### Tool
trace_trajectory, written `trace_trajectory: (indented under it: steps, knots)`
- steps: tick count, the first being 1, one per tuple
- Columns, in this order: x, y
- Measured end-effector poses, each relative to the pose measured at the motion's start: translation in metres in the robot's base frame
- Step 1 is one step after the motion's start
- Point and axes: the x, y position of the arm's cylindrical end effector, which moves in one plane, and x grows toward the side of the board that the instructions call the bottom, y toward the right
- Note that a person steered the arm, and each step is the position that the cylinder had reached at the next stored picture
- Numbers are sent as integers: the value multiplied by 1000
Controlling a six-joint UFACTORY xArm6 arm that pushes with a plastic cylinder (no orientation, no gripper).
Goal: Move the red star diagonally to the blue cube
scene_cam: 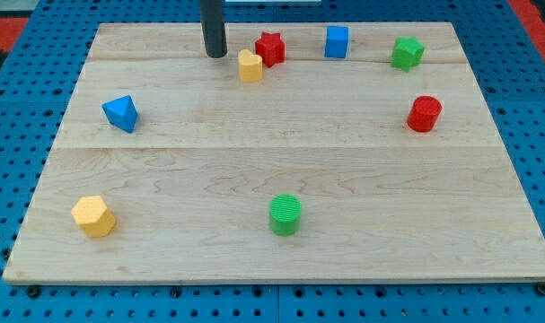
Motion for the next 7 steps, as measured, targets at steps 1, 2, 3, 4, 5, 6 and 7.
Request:
trace_trajectory:
  steps: [1,2,3,4,5,6,7]
  knots:
    - [-32,6]
    - [-49,30]
    - [-47,53]
    - [-47,63]
    - [-47,63]
    - [-35,63]
    - [-33,63]
